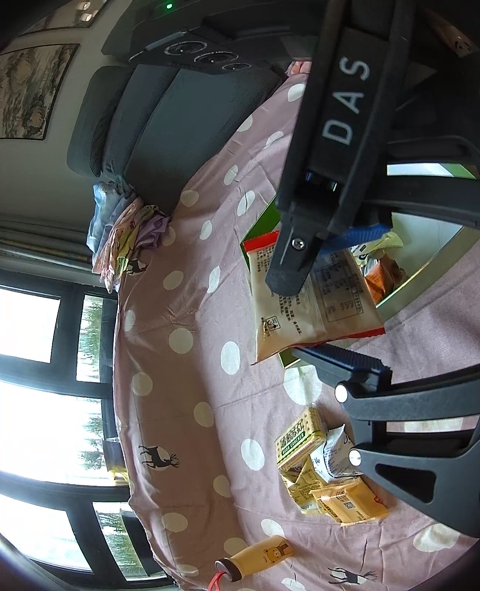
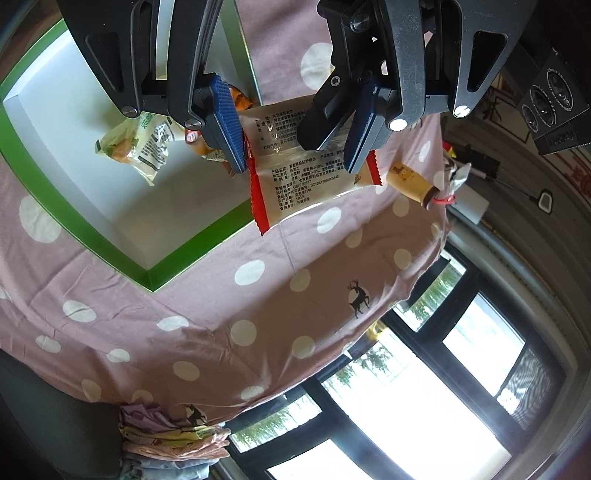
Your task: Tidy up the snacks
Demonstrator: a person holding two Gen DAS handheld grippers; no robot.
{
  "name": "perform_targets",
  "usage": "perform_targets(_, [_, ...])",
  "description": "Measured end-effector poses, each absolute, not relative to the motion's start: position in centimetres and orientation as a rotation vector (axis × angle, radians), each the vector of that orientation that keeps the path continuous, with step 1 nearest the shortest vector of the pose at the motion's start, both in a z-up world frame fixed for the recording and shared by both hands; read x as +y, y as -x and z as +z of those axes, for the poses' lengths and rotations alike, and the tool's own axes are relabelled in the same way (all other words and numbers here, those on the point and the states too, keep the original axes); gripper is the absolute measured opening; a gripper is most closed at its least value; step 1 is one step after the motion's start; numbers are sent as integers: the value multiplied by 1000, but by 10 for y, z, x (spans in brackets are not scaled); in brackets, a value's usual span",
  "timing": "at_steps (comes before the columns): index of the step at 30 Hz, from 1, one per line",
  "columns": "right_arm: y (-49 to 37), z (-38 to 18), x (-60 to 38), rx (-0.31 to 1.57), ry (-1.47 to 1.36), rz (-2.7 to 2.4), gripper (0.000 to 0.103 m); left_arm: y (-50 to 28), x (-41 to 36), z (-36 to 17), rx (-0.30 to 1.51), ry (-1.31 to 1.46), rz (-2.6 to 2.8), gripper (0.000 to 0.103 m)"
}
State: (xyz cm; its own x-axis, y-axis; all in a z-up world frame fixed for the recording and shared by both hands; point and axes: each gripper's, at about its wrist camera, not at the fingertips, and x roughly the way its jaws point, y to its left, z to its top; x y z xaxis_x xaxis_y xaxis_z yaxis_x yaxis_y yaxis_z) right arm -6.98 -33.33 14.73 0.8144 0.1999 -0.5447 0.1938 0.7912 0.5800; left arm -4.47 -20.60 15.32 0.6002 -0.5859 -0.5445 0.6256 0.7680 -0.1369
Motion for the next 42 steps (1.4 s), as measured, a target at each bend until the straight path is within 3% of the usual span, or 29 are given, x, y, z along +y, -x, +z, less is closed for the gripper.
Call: perform_targets(42, [86,107,-399,700,-805,-155,57,42,-270,118,742,-93,-817,47])
